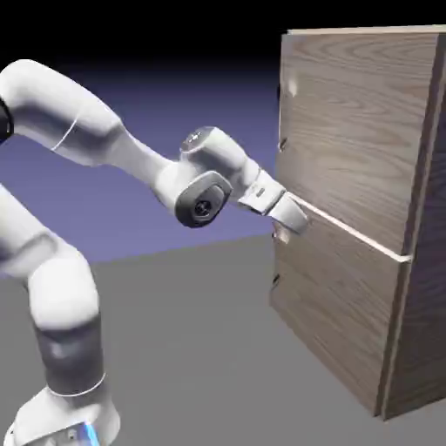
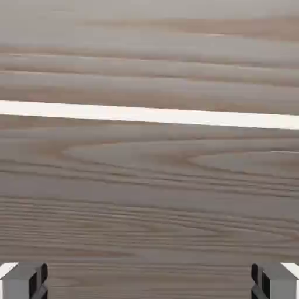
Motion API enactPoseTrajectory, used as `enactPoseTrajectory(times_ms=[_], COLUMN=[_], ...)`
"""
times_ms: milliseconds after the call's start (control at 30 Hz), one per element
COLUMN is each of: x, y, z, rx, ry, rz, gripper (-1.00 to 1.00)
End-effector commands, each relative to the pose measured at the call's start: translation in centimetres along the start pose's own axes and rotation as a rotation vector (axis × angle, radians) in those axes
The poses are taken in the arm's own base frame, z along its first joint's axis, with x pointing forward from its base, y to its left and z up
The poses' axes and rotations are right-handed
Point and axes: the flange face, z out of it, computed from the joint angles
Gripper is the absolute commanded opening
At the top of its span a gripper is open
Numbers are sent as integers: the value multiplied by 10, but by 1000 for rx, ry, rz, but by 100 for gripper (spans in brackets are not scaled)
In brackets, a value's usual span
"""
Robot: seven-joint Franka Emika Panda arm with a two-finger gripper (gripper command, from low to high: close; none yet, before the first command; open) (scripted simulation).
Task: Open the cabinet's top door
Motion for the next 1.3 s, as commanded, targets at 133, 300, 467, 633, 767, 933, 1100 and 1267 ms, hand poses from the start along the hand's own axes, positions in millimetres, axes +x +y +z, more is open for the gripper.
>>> enactPoseTrajectory(times_ms=[133,300,467,633,767,933,1100,1267], x=[6,2,-11,-31,-53,-72,-51,-50], y=[-40,-79,-114,-145,-165,-178,-196,-192], z=[-22,-42,-57,-65,-66,-64,-30,-32], rx=[92,182,268,348,406,448,447,463], ry=[127,241,341,425,482,521,520,507], rz=[15,25,33,40,48,56,54,49], gripper=[0,0,0,0,0,0,0,-100])
